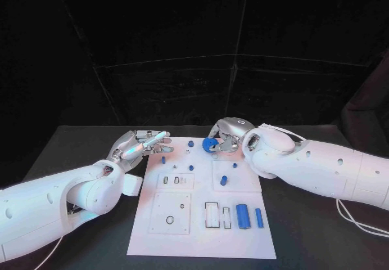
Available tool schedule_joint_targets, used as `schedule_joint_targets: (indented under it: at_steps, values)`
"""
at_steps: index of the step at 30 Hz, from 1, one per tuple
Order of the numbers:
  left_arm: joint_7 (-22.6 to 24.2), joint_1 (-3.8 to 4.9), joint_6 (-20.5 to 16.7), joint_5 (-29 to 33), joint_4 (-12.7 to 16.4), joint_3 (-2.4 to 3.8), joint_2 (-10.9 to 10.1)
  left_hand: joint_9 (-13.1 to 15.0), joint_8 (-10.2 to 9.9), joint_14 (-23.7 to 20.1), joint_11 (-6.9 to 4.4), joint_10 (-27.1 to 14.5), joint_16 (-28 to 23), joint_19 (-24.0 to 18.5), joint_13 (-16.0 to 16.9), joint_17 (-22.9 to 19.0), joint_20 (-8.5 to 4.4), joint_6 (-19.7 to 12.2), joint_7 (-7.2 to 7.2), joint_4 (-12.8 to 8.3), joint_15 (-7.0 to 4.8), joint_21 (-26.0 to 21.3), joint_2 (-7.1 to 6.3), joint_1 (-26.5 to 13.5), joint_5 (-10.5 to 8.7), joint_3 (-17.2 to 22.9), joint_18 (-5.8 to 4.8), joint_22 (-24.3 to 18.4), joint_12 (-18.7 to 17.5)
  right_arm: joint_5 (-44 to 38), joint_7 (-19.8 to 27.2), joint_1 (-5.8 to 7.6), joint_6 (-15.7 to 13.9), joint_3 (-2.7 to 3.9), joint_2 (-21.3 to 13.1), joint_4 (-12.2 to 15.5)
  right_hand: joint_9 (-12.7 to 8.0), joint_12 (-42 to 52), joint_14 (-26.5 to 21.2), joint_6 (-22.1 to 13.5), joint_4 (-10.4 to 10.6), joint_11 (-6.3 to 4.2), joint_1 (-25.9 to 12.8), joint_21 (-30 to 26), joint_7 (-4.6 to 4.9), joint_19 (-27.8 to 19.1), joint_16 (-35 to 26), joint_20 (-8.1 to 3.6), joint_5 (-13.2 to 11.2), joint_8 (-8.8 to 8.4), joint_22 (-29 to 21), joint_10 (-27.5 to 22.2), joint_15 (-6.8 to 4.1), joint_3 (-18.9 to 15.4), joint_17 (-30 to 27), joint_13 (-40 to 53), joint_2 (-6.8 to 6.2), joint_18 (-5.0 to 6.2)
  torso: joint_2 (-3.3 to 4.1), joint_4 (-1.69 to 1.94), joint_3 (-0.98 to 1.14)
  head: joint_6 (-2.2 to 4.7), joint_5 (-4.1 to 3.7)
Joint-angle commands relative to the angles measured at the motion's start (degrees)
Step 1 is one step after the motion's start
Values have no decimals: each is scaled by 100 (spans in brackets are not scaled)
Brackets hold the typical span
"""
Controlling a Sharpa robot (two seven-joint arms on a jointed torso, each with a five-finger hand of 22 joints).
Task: Assemble the parts on the task board
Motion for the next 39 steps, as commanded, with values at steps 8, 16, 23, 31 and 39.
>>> schedule_joint_targets:
  at_steps: [8,16,23,31,39]
  values:
    - [28,10,54,-21,-20,4,-6,-4,-24,-24,33,-25,-36,-7,-5,5,30,0,19,-42,13,-22,72,6,-6,-2,40,-8,-27,-437,-339,0,-491,0,515,11,31,0,396,409,46,-15,-168,31,-222,130,4,-27,-40,55,707,346,-40,113,489,1053,-107,-87,0,12,-11,8,22]
    - [33,10,39,-21,-43,5,-1,-3,-26,-22,31,-21,-40,-5,-4,8,30,3,18,-53,13,-24,81,17,-7,2,40,-10,-30,-481,-525,-86,-135,-16,889,-225,25,-21,390,396,47,-11,-207,28,-216,125,-7,-25,-44,37,699,336,-38,137,460,1035,-131,-85,13,24,-6,-11,49]
    - [32,11,36,-21,-51,5,2,-2,-26,-20,31,-20,-41,-4,-4,8,30,5,18,-56,12,-24,84,20,-7,3,40,-10,-30,-463,-633,-157,86,-21,1089,-436,17,-39,386,370,42,0,-257,25,-203,122,-15,-19,-41,8,694,327,-31,162,443,1022,-171,-84,11,10,5,-11,79]
    - [20,13,42,-21,-59,5,0,-2,-26,-20,31,-20,-41,-4,-4,8,30,5,18,-56,12,-24,84,20,-7,3,40,-10,-30,-461,-811,-175,213,-23,1205,-575,-3,-163,380,175,56,67,-466,7,-122,98,-30,22,-53,-138,654,261,22,148,417,921,-360,-77,8,1,6,-38,95]
    - [7,14,50,-21,-64,5,2,-2,-26,-20,31,-20,-41,-4,-4,8,30,5,18,-56,12,-24,84,20,-7,3,40,-10,-30,-460,-973,-177,99,-25,1260,-664,-14,-426,370,-343,57,191,-595,-35,14,36,-47,114,-254,-339,558,109,128,99,396,703,-528,-56,3,13,4,-50,80]
